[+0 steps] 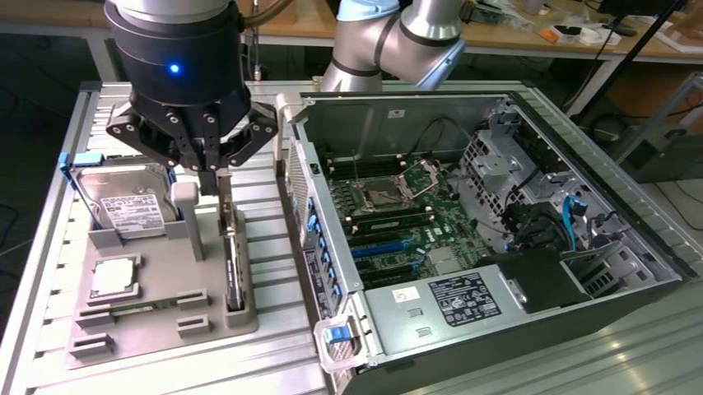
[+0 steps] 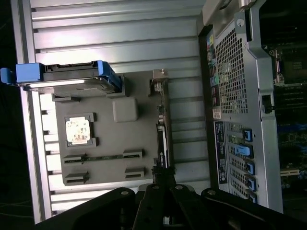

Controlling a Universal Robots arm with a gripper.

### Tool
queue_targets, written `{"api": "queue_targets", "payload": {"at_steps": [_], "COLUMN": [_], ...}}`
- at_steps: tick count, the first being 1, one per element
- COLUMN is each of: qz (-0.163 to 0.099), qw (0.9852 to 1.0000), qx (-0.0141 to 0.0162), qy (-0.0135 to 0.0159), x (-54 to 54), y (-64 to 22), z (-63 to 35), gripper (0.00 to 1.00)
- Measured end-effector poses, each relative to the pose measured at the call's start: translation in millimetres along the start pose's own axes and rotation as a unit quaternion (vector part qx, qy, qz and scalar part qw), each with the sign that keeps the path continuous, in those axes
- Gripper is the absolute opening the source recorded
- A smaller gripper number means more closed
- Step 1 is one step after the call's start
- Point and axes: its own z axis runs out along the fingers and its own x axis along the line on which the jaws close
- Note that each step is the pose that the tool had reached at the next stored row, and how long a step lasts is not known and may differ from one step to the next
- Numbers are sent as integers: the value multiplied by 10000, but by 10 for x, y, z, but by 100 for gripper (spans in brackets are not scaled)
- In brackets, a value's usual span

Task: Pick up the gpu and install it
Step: 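Pick up the gpu and move the gpu toward the slot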

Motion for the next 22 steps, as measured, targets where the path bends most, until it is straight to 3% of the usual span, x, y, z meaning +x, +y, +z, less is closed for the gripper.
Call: {"api": "queue_targets", "payload": {"at_steps": [3,5,6,22], "qz": [0,0,0,0], "qw": [10000,10000,10000,10000], "qx": [-2,-2,-2,-3], "qy": [0,0,0,-1], "x": [-2,-2,-2,-34], "y": [-22,-22,-22,-21], "z": [-1,-1,-1,59], "gripper": [11,48,54,54]}}
